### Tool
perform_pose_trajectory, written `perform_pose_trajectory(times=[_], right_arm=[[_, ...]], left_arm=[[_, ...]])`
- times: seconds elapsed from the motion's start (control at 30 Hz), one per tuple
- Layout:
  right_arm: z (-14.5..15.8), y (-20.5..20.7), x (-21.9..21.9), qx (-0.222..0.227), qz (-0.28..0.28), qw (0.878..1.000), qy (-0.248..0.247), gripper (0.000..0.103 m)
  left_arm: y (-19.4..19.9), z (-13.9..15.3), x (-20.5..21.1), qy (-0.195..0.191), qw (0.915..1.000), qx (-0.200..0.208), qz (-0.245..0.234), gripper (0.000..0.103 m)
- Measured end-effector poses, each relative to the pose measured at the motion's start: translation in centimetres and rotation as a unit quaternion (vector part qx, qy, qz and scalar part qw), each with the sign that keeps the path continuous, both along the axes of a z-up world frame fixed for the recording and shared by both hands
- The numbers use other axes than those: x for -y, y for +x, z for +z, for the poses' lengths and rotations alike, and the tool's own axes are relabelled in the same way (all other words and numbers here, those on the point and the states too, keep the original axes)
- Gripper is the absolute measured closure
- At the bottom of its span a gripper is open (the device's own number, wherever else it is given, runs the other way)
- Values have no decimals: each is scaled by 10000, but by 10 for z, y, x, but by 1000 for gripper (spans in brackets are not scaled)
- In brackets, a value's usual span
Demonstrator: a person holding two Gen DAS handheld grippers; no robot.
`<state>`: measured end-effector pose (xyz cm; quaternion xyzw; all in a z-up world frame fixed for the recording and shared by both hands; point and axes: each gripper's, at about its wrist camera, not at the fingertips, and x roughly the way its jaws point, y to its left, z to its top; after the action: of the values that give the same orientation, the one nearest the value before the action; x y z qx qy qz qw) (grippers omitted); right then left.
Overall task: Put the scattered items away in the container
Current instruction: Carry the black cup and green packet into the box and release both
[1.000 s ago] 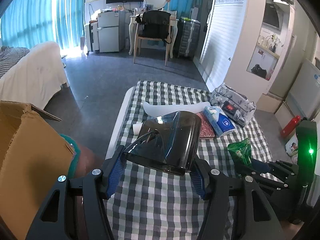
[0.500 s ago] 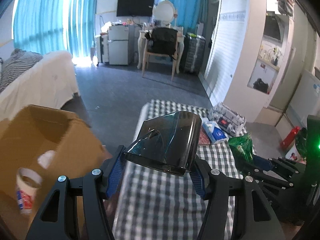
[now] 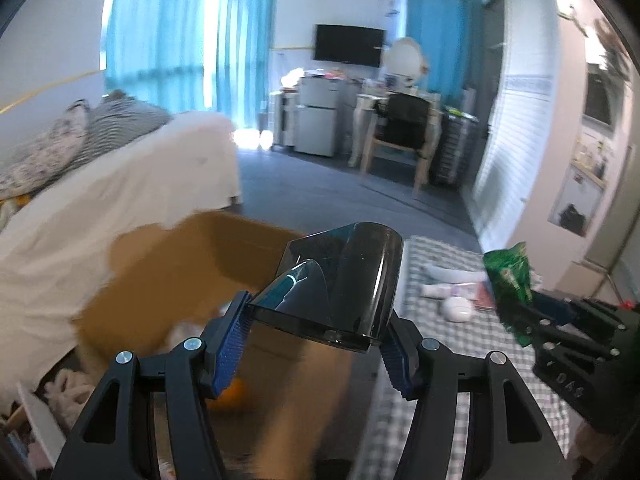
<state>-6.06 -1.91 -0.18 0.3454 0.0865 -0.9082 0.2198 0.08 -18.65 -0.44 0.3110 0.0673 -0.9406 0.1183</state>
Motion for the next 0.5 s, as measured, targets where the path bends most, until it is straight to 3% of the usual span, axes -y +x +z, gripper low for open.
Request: perform_pose_trajectory(times=[0.27, 0.5], right_arm=[[-5, -1, 83, 23, 747, 9972, 37, 75], [-23, -11, 129, 147, 1171, 9929, 116, 75]], left_arm=[[18, -17, 77, -39, 9968, 242, 767, 42], [10, -43, 106, -39, 9930, 539, 1047, 42]])
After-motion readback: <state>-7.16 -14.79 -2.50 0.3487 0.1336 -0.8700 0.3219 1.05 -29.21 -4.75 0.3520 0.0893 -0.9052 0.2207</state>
